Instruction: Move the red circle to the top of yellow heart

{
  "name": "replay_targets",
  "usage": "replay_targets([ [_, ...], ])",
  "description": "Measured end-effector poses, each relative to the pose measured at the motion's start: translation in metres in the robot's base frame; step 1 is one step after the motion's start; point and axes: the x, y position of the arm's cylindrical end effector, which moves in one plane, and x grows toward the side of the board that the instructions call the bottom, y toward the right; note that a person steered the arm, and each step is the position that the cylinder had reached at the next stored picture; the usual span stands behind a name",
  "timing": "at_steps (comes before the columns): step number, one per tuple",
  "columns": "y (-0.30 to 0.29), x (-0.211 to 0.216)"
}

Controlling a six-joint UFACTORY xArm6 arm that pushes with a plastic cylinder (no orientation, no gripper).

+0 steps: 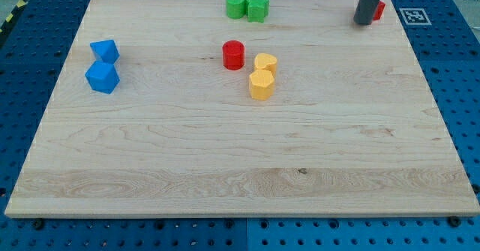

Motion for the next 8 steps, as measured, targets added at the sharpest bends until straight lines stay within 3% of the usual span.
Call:
replay_targets([
  [2, 0.007, -0.004],
  [3, -0.016, 0.007],
  [5, -0.102, 0.042],
  [8, -0.308, 0.044],
])
